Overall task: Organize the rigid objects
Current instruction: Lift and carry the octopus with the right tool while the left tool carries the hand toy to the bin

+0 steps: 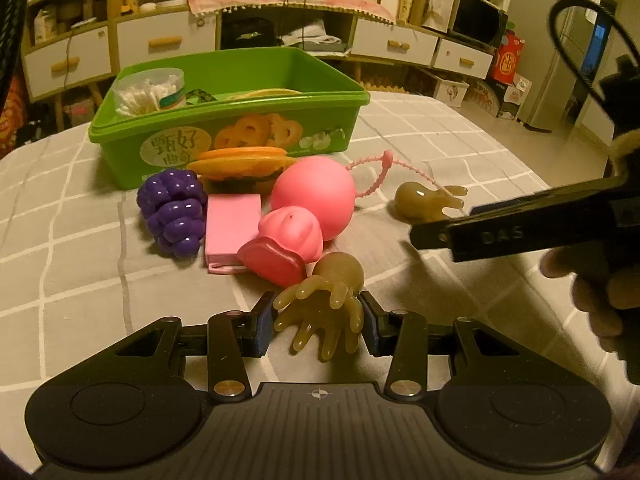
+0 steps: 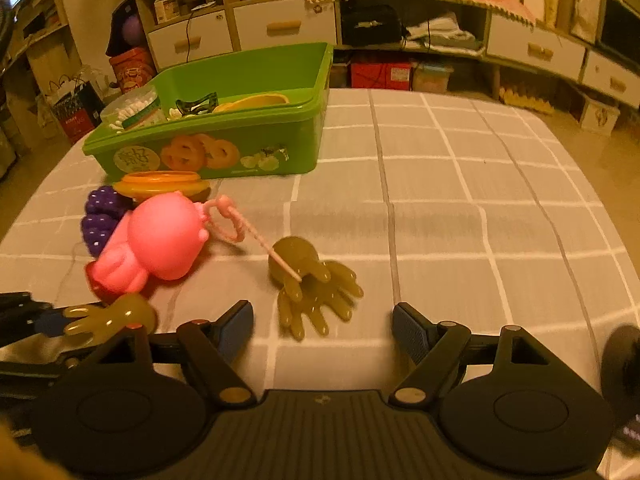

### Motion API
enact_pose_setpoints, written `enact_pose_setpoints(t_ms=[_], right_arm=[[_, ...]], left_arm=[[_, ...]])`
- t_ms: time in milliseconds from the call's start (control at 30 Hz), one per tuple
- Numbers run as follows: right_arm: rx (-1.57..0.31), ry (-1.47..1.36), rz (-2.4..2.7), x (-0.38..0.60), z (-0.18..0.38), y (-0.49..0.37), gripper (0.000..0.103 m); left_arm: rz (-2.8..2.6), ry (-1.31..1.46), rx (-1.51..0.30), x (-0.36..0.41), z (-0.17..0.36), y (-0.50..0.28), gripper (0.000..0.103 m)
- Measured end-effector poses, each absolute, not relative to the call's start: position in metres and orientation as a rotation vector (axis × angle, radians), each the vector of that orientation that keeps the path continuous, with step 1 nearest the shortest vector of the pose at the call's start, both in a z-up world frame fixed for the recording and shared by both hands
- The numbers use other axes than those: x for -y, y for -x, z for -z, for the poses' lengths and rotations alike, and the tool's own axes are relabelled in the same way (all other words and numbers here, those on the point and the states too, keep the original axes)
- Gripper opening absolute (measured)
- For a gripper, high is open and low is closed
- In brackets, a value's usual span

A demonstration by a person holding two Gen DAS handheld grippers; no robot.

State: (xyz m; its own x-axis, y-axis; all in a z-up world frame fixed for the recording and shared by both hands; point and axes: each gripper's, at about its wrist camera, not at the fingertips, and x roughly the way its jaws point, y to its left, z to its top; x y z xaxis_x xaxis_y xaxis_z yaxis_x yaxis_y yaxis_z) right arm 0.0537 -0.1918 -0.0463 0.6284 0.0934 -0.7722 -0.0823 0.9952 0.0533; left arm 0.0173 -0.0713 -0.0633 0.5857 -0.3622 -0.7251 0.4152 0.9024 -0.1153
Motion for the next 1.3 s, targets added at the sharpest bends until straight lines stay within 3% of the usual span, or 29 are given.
enact_pose_setpoints(t_ms=[67, 233, 700, 1300], right_arm=[[-0.856, 0.012, -0.107, 0.189, 0.050, -0.056, 0.052], [-0.815, 0.027, -0.129, 0.188, 0.049, -0.060, 0.019], [-0.890, -0.209, -0.176, 0.194, 0.028, -0.052, 0.019], [-0.815, -0.447, -0.216, 0.202, -0.018, -0.057, 0.019]], left_arm=[[0.453, -0.066, -0.832, 0.071, 0.064, -0.018, 0.048], [0.454, -0.051, -0.835, 0.070, 0.063, -0.019, 0.048], [0.488, -0.020, -0.800, 0.072, 0.040, -0.010, 0.048], [0.458, 0.048, -0.696, 0.058, 0.003, -0.023, 0.048]])
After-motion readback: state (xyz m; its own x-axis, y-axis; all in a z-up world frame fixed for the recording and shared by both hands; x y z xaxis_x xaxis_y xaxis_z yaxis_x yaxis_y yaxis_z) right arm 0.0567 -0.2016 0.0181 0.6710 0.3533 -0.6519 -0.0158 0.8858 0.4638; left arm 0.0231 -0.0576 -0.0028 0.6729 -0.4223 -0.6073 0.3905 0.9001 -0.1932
